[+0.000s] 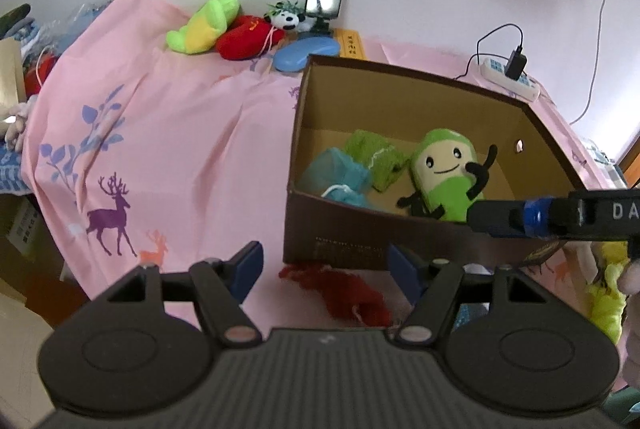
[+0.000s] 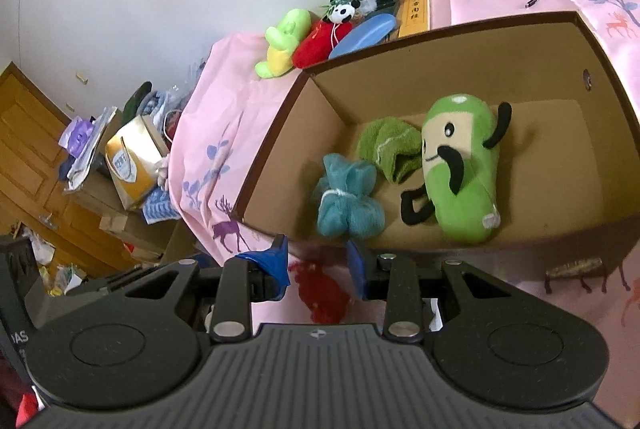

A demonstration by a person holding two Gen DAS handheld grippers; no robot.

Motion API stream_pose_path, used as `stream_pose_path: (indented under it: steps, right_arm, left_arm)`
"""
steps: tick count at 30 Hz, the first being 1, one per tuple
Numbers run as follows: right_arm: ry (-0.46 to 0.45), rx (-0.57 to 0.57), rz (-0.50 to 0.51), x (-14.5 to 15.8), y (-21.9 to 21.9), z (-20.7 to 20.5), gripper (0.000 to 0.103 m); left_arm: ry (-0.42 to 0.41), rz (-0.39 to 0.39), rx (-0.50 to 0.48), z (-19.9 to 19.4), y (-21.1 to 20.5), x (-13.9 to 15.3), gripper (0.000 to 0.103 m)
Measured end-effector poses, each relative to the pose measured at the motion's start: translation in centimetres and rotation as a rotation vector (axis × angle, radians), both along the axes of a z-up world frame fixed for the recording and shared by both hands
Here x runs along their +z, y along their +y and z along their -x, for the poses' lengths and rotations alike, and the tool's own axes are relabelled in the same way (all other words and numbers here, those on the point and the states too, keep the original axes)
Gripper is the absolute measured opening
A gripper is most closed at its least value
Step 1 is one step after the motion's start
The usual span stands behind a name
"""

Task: Organize soft objects
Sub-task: 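Withdraw the right gripper from the box toward the red cloth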

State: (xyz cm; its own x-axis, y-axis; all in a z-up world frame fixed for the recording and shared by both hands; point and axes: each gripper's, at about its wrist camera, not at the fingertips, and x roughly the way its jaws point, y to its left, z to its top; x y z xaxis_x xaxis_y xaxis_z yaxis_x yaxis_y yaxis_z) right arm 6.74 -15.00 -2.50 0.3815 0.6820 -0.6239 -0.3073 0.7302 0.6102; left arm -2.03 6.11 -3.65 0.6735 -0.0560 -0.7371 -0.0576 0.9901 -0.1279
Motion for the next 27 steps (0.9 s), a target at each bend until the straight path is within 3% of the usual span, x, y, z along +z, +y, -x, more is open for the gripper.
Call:
stream_pose_path:
  steps: [27]
  right_arm:
    - [0.082, 0.013, 0.06, -2.6, 0.1, 1.8, 0.017]
  left_arm:
    - [0.108, -0.063, 0.002, -0.8, -1.6, -2.9, 0.072]
